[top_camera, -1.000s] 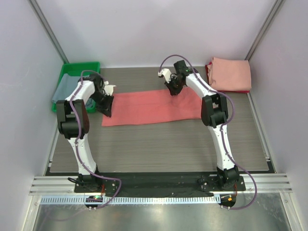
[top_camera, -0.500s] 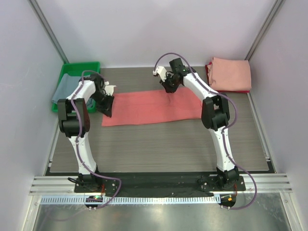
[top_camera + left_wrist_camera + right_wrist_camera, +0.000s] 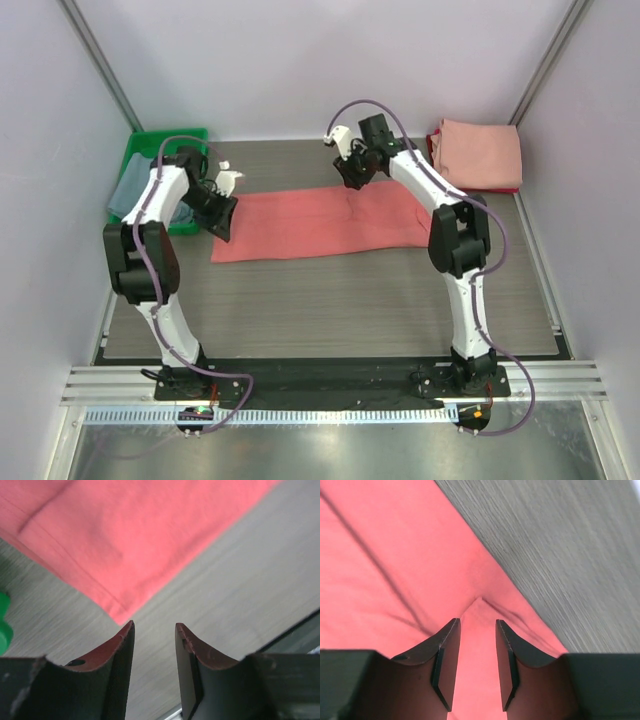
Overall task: Fold and stack the t-shirts
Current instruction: Fold the tshirt
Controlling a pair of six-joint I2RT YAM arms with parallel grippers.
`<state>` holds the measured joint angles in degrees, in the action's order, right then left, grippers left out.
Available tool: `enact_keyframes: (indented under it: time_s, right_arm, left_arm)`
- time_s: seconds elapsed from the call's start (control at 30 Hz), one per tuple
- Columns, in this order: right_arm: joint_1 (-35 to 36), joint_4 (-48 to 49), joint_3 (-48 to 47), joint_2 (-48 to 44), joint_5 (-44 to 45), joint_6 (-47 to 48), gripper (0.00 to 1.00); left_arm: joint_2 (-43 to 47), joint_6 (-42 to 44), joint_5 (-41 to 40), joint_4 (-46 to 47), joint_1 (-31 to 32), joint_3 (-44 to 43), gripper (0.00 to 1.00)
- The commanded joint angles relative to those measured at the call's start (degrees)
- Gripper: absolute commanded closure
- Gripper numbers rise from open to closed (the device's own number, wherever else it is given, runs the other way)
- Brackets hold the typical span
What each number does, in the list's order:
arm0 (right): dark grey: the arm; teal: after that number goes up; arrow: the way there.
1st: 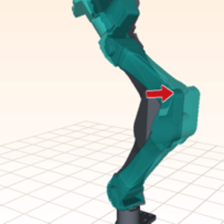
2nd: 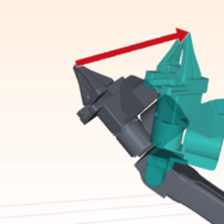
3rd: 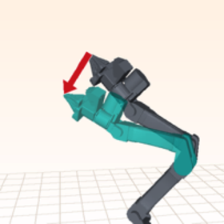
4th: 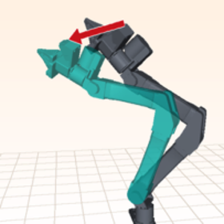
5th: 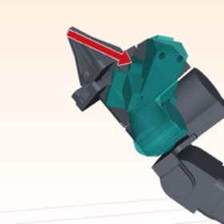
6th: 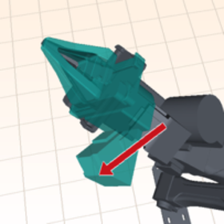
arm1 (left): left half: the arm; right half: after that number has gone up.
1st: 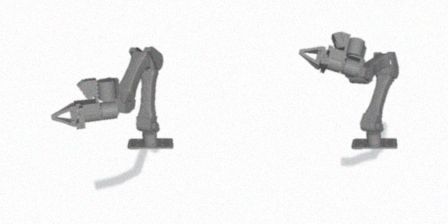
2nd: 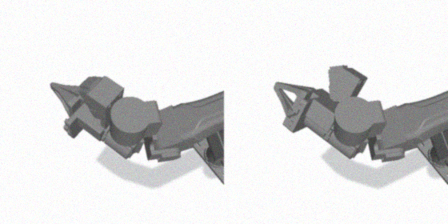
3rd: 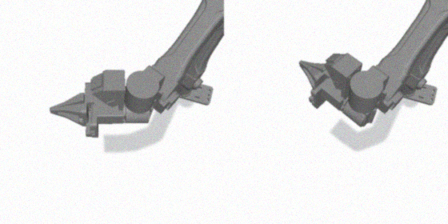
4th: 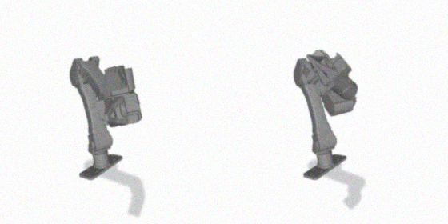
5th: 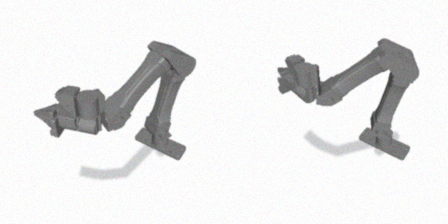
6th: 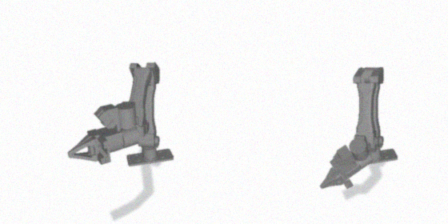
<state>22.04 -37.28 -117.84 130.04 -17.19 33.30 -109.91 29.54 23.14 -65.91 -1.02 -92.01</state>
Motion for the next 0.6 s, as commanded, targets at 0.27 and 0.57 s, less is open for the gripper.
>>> enact_keyframes:
  time_s: [0.27, 0.57]
  right_arm:
    - [0.2, 3.1, 8.5, -16.2, 1.5, -3.7, 0.59]
    - [0.4, 2.5, 14.6, -22.3, 3.3, -2.5, 0.59]
  left_arm:
    - [-1.7, 18.2, -11.1, -1.7, 2.9, 7.3, 0.62]
    - [-6.4, 18.4, -13.3, 1.3, 3.2, 4.5, 0.62]
